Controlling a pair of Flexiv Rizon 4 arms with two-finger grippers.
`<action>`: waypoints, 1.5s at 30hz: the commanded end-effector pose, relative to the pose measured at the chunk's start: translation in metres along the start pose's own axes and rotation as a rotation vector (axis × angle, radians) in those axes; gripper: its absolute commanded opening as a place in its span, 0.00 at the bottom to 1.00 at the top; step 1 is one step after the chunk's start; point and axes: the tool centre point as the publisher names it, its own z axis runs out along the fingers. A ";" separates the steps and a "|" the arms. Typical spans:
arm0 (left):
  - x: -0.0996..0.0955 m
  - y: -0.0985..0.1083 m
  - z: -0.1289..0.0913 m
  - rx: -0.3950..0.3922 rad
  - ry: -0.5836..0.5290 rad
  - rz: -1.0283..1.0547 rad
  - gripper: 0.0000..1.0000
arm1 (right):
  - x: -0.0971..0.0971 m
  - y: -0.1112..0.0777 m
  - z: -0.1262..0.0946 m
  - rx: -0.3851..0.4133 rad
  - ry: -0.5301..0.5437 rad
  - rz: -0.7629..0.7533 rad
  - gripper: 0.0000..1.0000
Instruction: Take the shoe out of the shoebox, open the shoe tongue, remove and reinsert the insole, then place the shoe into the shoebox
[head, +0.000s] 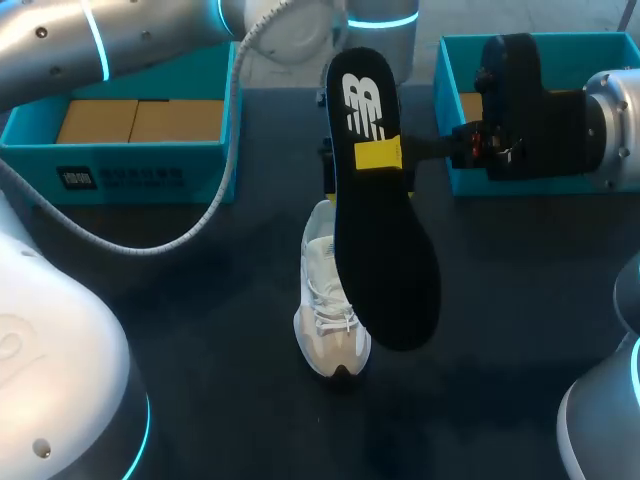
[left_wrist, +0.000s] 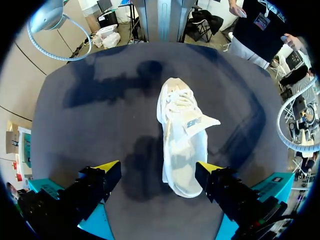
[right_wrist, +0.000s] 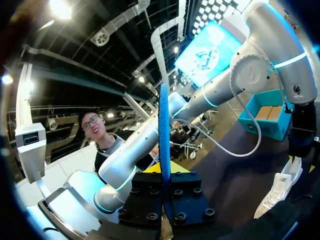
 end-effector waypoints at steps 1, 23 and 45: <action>0.002 0.000 0.000 -0.002 -0.004 0.002 1.00 | 0.000 0.000 0.002 0.000 -0.002 0.003 0.00; -0.010 -0.018 -0.085 -0.053 -0.827 0.035 1.00 | -0.055 0.026 -0.083 -0.439 -0.018 0.276 0.00; -0.015 -0.022 -0.092 -0.071 -0.877 0.013 1.00 | -0.058 0.033 -0.091 -0.498 -0.077 0.254 0.00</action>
